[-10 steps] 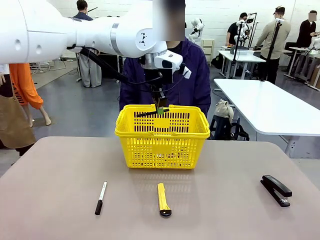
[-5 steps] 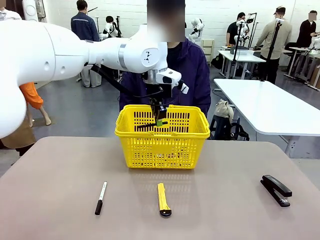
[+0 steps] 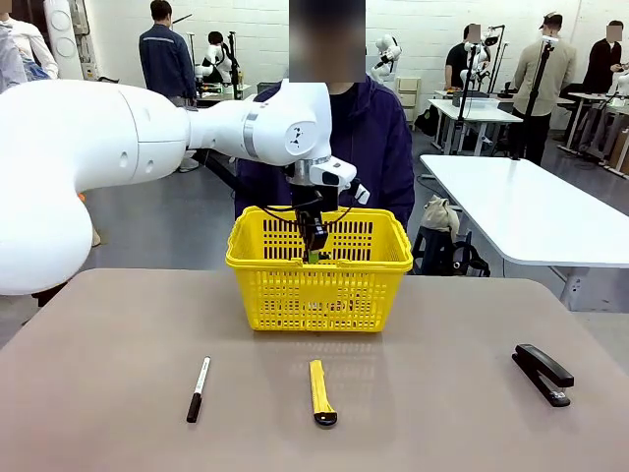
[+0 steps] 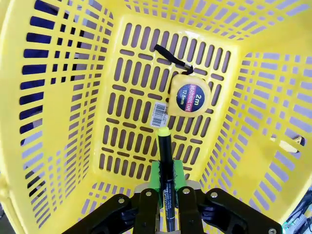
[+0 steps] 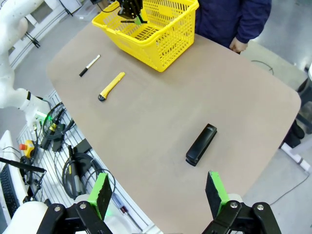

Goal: Place the items the person wants into the basket.
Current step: Pick up the item the person points to and place it in the Market Basket.

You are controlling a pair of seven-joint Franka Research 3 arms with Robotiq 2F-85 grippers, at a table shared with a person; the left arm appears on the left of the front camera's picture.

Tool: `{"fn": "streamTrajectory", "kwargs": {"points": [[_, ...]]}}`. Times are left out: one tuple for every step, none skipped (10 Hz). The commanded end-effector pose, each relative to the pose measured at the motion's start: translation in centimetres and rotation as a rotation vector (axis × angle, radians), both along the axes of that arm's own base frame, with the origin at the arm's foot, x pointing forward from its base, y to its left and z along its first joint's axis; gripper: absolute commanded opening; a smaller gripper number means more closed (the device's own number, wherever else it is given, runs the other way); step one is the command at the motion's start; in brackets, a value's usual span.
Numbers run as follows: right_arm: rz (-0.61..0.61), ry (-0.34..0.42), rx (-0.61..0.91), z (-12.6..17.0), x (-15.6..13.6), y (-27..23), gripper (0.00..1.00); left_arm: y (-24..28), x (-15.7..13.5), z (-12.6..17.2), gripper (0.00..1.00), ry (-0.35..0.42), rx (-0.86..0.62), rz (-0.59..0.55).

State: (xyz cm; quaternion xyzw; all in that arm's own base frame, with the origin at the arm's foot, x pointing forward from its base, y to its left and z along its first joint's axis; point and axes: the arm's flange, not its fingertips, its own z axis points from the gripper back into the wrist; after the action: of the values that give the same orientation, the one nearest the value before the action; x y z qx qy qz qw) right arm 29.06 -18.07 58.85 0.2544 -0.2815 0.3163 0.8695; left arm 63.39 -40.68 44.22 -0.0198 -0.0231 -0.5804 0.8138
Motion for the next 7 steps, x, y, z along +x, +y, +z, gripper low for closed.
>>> {"fn": "streamTrajectory", "kwargs": {"points": [[0.016,-0.023,0.025,-0.01,0.08,-0.01,1.00,-1.46,1.85,0.77,0.12,0.008,0.042,-0.010],[0.016,-0.023,0.025,-0.01,0.08,-0.01,1.00,-1.51,1.89,0.54,0.12,0.013,0.046,-0.013],[0.016,-0.023,0.025,-0.01,0.08,-0.01,1.00,-1.58,1.88,0.48,0.12,0.019,0.047,-0.014],[0.016,-0.023,0.025,-0.01,0.08,-0.01,1.00,-1.55,1.84,0.50,0.21,0.021,0.046,-0.019],[0.016,-0.023,0.025,-0.01,0.08,-0.01,1.00,-1.47,1.84,0.53,0.49,0.022,0.045,-0.022],[0.016,-0.023,0.025,-0.01,0.08,-0.01,1.00,-1.46,1.81,0.61,0.71,0.024,0.044,-0.023],[0.016,-0.023,0.025,-0.01,0.08,-0.01,1.00,-1.41,1.80,0.66,1.00,0.025,0.043,-0.025]]}}
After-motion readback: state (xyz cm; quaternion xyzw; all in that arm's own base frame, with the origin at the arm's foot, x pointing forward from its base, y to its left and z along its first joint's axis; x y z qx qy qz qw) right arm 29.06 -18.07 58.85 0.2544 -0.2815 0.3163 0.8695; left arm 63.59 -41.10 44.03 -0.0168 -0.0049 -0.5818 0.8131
